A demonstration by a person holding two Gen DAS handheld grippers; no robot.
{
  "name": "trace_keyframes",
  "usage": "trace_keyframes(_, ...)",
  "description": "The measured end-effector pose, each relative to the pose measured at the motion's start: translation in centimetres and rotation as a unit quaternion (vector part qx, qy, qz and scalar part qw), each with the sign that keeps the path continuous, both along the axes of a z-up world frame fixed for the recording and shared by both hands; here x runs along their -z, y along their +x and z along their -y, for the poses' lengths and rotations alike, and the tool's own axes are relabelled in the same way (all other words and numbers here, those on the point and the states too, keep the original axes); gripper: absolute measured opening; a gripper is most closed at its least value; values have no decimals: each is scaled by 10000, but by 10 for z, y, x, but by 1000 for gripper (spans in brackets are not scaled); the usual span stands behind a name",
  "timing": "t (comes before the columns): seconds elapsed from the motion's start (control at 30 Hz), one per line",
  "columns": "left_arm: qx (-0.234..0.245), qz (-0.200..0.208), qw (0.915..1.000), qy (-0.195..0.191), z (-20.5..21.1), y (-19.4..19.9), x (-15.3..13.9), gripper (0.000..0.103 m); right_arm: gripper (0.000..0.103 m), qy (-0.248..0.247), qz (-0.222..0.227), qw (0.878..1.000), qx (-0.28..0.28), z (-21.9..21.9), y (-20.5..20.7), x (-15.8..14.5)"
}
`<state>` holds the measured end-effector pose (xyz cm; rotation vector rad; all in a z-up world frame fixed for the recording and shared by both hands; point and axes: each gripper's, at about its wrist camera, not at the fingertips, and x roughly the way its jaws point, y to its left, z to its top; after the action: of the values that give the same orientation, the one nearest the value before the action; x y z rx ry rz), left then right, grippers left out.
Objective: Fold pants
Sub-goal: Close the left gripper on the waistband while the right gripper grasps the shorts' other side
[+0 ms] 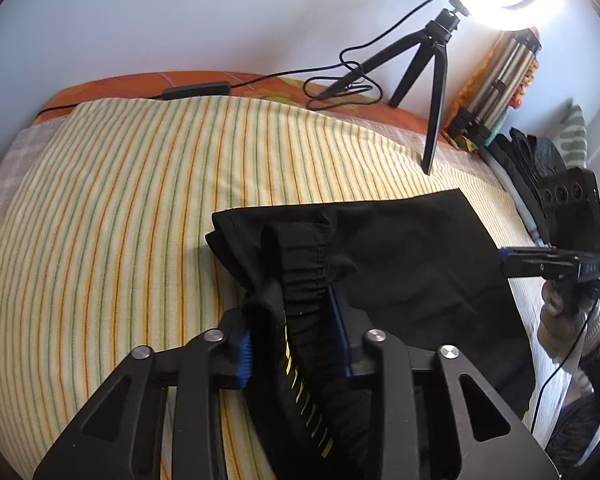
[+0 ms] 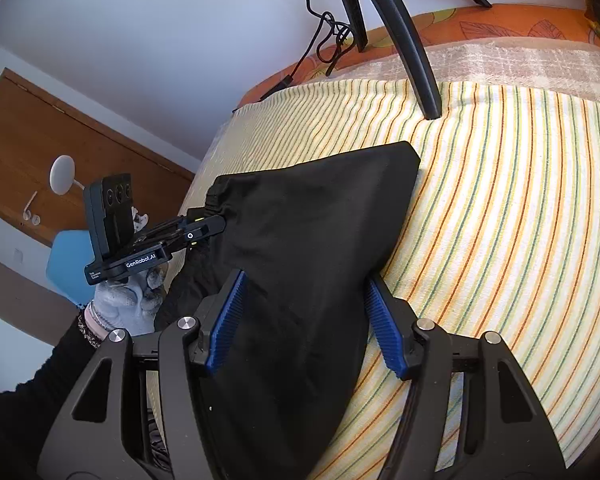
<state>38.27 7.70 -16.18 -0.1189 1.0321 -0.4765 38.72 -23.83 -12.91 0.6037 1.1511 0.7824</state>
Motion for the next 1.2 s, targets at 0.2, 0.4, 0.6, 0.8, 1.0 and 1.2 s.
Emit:
trace_keyframes(0.2,-205,-219,9984,-489,-13,10,5,23,64,58,-33,10000,36,-2,8,0)
trace_keyframes(0.4,-294,-207,9977,-575,-13,11,6,20,62,100,-133,9999,32,-3,15,2)
trace_keyframes(0.6,-276,-57,9989,-368,-7,7,3,15,12,127,-416,9990,110,-5,16,9)
trace_keyframes(0.8,-236,63,9993,-298,-4,3,1,14,14,-187,-268,9994,152,1,6,1)
trace_keyframes(1.0,-318,23,9987,-409,-7,5,3,14,46,59,-618,9971,434,13,9,5)
trace_keyframes(1.2,-342,229,9987,-316,-4,-2,-6,13,10,-361,-392,9974,491,-4,13,0)
